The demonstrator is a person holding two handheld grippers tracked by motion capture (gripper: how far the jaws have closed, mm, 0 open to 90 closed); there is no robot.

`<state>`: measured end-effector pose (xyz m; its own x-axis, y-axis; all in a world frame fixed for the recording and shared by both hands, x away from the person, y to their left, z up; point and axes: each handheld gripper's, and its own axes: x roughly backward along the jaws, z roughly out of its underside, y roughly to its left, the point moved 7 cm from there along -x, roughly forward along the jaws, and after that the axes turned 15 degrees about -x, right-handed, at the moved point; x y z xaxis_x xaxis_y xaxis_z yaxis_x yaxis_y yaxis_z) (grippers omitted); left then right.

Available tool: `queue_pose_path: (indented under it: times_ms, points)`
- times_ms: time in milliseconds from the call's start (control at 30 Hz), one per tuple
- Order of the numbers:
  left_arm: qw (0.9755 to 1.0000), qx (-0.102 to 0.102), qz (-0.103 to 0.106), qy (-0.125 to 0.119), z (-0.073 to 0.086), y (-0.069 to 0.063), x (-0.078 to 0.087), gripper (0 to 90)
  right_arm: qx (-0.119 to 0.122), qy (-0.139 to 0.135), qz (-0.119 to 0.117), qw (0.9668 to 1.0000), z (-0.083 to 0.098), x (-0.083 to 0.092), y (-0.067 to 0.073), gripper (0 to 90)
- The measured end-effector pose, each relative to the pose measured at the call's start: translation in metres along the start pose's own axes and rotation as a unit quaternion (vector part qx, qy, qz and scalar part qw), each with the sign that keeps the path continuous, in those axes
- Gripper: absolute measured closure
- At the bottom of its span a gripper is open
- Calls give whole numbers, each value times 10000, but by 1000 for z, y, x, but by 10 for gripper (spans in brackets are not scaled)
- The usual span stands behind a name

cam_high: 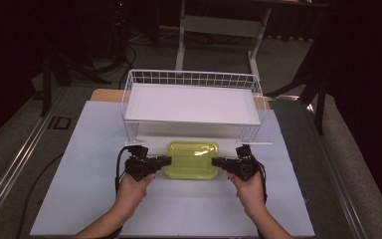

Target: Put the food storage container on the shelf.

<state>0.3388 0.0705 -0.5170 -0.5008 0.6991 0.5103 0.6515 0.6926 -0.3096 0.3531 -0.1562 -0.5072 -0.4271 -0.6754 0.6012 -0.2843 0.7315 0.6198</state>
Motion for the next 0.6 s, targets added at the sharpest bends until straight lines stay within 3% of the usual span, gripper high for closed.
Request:
queue_pose_path:
  times_ms: [333,600]
  points:
    - [9998,-83,-186,-50,-7,19,-13,807,45,-162,159,9997,-12,-16,-6,801]
    - [9996,53,-274,-106,-7,34,-26,807,-64,-224,258,9994,-21,-33,-15,799]
